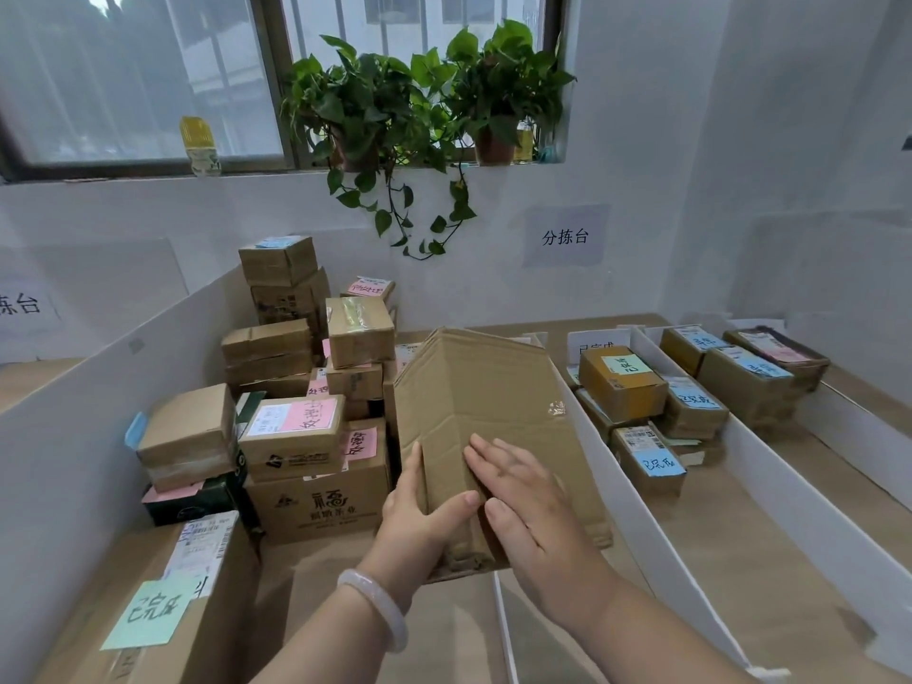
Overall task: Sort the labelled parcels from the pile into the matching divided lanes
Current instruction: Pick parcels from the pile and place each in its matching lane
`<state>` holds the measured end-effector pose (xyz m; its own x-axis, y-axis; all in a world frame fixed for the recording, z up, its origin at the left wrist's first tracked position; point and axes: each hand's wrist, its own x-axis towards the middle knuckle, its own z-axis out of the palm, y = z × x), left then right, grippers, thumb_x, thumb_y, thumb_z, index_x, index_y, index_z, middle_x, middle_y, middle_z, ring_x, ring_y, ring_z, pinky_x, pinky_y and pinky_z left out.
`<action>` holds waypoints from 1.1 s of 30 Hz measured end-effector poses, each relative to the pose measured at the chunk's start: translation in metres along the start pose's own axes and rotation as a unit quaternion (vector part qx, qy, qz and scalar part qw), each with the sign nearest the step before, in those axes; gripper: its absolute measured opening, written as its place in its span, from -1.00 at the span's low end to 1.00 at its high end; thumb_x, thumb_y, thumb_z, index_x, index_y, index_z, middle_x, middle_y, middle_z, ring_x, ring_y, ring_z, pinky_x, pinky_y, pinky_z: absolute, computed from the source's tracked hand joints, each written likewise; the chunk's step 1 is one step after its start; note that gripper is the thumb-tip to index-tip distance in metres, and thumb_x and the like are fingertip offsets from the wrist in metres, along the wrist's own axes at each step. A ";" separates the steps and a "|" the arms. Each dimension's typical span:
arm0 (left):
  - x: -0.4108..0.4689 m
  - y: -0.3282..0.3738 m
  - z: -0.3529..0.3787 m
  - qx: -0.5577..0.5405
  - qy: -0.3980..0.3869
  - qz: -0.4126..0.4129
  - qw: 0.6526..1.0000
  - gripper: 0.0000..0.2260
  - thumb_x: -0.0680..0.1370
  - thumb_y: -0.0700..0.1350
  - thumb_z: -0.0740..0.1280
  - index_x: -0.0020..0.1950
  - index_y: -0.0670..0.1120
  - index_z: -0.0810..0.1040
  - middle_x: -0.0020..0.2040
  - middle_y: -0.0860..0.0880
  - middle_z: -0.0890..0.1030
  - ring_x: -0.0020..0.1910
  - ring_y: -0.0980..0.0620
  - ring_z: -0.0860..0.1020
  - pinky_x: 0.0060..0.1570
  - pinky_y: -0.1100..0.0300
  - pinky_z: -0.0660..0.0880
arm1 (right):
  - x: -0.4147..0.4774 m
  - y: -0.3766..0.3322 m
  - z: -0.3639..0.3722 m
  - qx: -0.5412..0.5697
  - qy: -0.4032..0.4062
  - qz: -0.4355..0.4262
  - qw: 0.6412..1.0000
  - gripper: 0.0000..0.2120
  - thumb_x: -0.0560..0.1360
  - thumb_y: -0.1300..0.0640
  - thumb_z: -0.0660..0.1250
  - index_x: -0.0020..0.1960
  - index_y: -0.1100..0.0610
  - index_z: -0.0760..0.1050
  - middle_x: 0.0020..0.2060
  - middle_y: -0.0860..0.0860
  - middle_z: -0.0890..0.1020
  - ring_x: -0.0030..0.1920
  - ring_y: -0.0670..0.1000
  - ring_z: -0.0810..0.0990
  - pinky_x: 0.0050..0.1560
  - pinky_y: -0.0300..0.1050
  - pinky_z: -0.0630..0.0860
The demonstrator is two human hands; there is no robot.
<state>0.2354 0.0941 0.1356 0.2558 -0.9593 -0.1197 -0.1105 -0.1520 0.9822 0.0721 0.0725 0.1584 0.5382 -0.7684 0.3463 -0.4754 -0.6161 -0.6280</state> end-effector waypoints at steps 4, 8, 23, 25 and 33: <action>0.001 -0.005 -0.009 -0.136 -0.023 -0.016 0.990 -0.18 0.26 0.11 0.47 0.47 0.29 0.21 0.38 0.02 0.48 0.26 -0.01 0.54 0.23 -0.02 0.51 | 0.005 0.013 -0.020 0.057 0.090 0.080 0.991 -0.61 0.64 0.01 0.10 0.44 -0.25 0.27 0.40 -0.37 0.28 0.44 -0.31 0.16 0.49 -0.12 0.13; -0.002 -0.010 -0.031 -0.182 -0.097 -0.026 0.978 -0.36 0.30 0.19 0.33 0.40 0.25 0.38 0.29 0.02 0.60 0.19 -0.06 0.59 0.05 -0.03 0.52 | 0.010 0.046 -0.054 0.174 0.226 0.293 0.912 -0.63 0.64 0.04 0.15 0.44 -0.15 0.29 0.34 -0.09 0.38 0.36 -0.03 0.34 0.24 0.00 0.38; 0.010 -0.013 -0.012 0.058 -0.009 0.028 0.998 -0.27 0.33 0.40 0.26 0.48 0.22 0.27 0.51 0.03 0.26 0.52 0.06 0.20 0.53 0.00 0.12 | 0.003 0.050 -0.014 0.347 0.137 0.285 0.883 -0.41 0.50 0.01 0.41 0.41 -0.31 0.25 0.20 -0.26 0.49 0.22 -0.14 0.49 0.14 -0.05 0.57; 0.010 -0.008 -0.006 0.051 -0.042 0.029 0.997 -0.04 0.25 0.46 0.20 0.57 0.07 0.16 0.53 0.05 0.22 0.46 0.15 0.24 0.47 0.16 0.17 | 0.003 0.044 -0.015 0.283 0.144 0.249 0.915 -0.37 0.49 0.02 0.43 0.41 -0.33 0.22 0.19 -0.34 0.44 0.21 -0.24 0.45 0.09 -0.26 0.51; 0.017 -0.012 0.014 -0.014 -0.069 0.084 0.994 -0.20 0.33 0.25 0.49 0.50 0.36 0.19 0.41 0.06 0.44 0.32 0.07 0.50 0.27 0.00 0.50 | -0.013 0.035 -0.017 0.147 0.177 0.224 0.947 -0.34 0.51 0.01 0.40 0.41 -0.38 0.11 0.20 -0.26 0.30 0.19 -0.37 0.31 0.08 -0.44 0.29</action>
<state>0.2278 0.0768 0.1194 0.1024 -0.9943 0.0298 -0.1135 0.0181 0.9934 0.0363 0.0576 0.1440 0.0369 -0.9834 0.1775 -0.3585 -0.1789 -0.9162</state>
